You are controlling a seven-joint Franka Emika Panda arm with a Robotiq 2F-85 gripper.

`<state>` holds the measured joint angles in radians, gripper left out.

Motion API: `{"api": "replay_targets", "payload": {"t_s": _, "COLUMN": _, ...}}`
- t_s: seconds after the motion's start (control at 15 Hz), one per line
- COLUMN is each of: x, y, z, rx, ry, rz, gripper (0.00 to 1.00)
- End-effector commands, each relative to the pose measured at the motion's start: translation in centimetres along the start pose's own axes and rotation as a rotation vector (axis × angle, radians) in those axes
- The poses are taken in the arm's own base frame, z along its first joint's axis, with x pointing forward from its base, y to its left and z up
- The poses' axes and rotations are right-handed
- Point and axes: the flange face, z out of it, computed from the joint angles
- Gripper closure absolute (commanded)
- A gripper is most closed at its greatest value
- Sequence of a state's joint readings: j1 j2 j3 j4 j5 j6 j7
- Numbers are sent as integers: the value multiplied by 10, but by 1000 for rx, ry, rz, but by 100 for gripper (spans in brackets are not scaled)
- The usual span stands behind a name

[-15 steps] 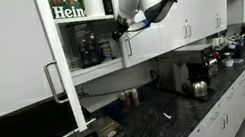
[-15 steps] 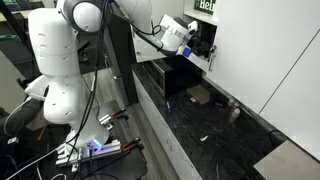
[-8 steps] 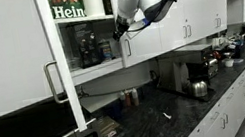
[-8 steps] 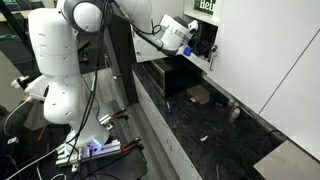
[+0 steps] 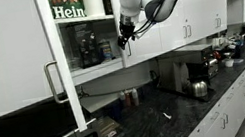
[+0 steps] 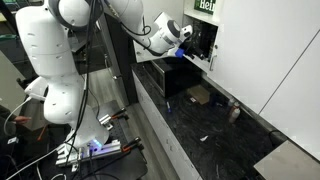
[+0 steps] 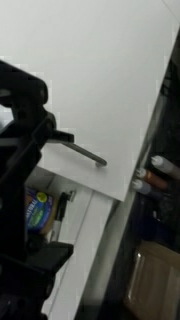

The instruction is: Close the cabinet doors

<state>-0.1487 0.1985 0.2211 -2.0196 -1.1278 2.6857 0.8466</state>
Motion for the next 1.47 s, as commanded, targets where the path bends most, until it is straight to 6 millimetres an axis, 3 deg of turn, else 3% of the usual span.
{"api": "replay_targets", "payload": {"t_s": 0.0, "x": -49, "y": -3, "z": -54, "rx": 75, "ry": -107, "rz": -44, "gripper": 0}}
{"api": "replay_targets", "payload": {"t_s": 0.33, "x": -75, "y": 1, "z": -116, "rx": 201, "ry": -224, "rz": -14, "gripper": 0}}
{"api": "replay_targets", "payload": {"t_s": 0.87, "x": -82, "y": 29, "z": -252, "rx": 347, "ry": -377, "rz": 50, "gripper": 0}}
{"api": "replay_targets", "payload": {"t_s": 1.2, "x": -86, "y": 30, "z": -307, "rx": 423, "ry": -398, "rz": -17, "gripper": 0}}
{"api": "replay_targets", "payload": {"t_s": 1.4, "x": -82, "y": 22, "z": -328, "rx": 527, "ry": -415, "rz": -104, "gripper": 0}}
